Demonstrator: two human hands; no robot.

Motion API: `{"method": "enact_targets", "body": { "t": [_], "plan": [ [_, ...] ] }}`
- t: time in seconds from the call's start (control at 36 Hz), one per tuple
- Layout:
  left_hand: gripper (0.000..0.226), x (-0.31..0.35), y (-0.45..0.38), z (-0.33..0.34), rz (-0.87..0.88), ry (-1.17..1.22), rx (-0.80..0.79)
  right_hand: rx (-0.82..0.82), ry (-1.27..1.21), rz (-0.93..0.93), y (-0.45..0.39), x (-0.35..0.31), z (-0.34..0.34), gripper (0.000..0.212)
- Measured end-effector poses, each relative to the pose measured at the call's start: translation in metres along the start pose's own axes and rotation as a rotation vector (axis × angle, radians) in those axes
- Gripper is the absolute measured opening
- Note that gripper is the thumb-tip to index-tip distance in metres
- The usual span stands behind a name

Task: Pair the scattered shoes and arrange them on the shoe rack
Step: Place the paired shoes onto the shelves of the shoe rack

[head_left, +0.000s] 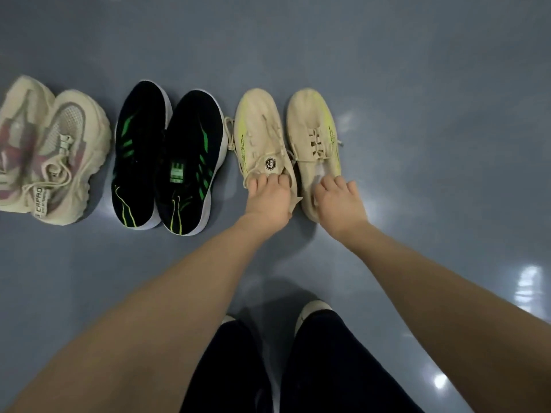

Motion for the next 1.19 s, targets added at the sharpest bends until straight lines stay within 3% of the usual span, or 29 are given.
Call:
{"method": "enact_targets", "body": {
  "t": [0.11, 0.28, 0.44, 0.58, 0.72, 0.92, 1.11, 1.19],
  "plan": [
    [0.027, 0.007, 0.007, -0.009, 0.075, -0.059, 0.034, 0.062, -0.071, -0.106, 0.011, -0.003, -0.01, 0.039],
    [0.017, 0.012, 0.046, -0.058, 0.076, 0.08, 0.213, -0.054, -0.182, -0.022, 0.041, -0.01, -0.049, 0.028],
    [0.021, 0.009, 0.097, -0.127, 0.009, 0.015, 0.236, -0.008, -0.395, 0.037, 0.068, -0.02, -0.134, 0.023],
    [0.03, 0.014, 0.143, -0.191, -0.005, -0.062, 0.259, -0.032, -0.546, 0.014, 0.095, -0.037, -0.203, 0.037],
    [0.028, 0.001, 0.188, -0.265, -0.036, -0.121, 0.354, -0.035, -0.523, -0.092, 0.115, -0.063, -0.265, 0.041],
    [0.024, -0.026, 0.252, -0.367, -0.06, -0.143, 0.478, 0.113, -0.373, -0.157, 0.132, -0.11, -0.38, 0.036],
    [0.024, -0.062, 0.305, -0.443, -0.136, -0.098, 0.489, 0.179, -0.26, -0.242, 0.138, -0.152, -0.476, 0.036],
    [0.022, -0.081, 0.323, -0.48, -0.13, -0.085, 0.644, 0.194, -0.241, -0.28, 0.132, -0.17, -0.513, 0.033]
  ]
}}
Point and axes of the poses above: each hand's wrist, its own y-axis away from the middle knuckle, its own z-axis out of the palm, x = y × z, the point moved 5 cm from there along -y, towards the middle knuckle, and after that the axes turned 7 degrees about z, right-handed, at the moved point
